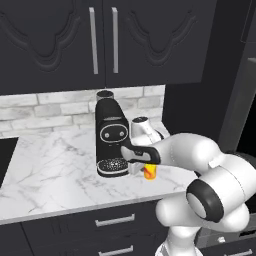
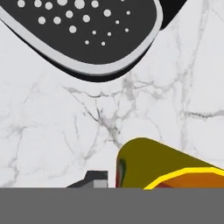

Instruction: Place the microwavable item in the microwave. Then, close the microwave door and press the start button.

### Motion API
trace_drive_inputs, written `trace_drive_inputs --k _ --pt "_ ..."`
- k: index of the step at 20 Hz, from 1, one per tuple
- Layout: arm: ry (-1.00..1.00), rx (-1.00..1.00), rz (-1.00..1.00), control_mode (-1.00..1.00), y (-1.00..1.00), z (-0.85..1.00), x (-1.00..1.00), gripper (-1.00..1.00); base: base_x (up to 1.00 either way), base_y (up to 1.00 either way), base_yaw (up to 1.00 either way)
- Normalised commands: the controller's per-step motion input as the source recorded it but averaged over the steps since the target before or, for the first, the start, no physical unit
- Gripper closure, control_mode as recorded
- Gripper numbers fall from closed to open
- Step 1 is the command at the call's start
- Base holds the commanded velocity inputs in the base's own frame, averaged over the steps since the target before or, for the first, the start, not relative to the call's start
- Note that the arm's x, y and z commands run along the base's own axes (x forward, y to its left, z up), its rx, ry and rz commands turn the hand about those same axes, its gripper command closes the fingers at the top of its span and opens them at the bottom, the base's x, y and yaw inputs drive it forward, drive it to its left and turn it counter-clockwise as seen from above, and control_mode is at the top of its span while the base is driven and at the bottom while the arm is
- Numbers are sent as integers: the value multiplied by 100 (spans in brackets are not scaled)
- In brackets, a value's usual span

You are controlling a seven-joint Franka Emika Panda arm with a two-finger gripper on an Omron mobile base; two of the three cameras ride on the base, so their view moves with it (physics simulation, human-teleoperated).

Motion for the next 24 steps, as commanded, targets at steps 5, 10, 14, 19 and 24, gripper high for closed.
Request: trace_drive_inputs --k 5,10,14,19,24 --pt "-12 0 6 -100 -14 0 -16 100 0 0 0" --pt "-25 0 2 -100 -13 41 -61 100 0 0 0" --pt "-31 0 4 -100 0 98 -91 100 0 0 0" --pt "-27 0 5 -100 0 100 -85 100 0 0 0" --pt "-13 0 3 -100 0 99 -53 100 0 0 0"
